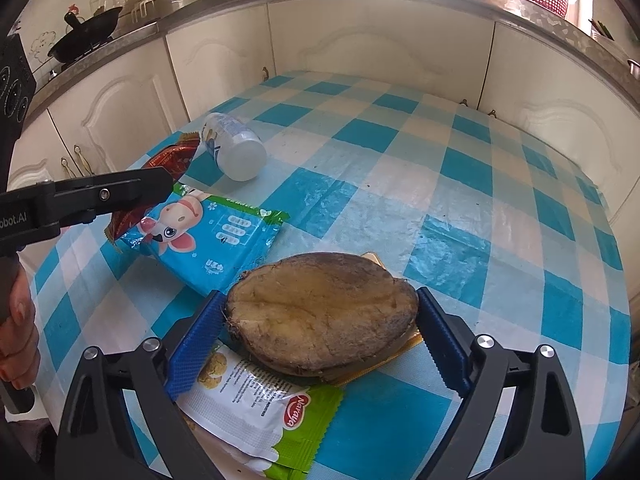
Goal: Collect trash
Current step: 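Lift and carry the red packet and brown disc toward the red bucket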
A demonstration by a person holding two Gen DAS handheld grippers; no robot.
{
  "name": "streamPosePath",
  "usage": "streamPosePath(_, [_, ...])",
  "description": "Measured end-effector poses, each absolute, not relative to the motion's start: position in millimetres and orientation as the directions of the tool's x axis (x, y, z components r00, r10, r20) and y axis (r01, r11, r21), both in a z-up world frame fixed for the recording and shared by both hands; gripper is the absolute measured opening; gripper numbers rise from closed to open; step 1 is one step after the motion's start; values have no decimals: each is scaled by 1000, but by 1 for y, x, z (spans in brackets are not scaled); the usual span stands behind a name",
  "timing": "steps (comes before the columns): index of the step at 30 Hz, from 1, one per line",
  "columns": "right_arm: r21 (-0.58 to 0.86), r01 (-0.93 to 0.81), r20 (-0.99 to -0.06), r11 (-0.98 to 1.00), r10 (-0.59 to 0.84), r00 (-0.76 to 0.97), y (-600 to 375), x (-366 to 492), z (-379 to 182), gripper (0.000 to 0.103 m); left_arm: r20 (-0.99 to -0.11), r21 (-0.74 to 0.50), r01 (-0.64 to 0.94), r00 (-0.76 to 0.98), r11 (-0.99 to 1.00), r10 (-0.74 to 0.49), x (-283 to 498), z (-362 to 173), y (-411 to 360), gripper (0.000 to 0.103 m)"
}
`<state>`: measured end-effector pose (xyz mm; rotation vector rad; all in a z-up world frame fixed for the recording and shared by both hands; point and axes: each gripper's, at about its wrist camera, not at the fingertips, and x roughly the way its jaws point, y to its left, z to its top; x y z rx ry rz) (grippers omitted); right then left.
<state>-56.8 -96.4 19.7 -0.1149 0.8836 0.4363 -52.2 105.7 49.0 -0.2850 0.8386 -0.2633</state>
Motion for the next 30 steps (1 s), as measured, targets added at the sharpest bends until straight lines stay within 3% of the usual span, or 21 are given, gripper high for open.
streamPosePath(30, [152,-345,-649,926,357,672,-93,-63,68,92,-637,-415,99,679,905,-366,-71,57,160,47])
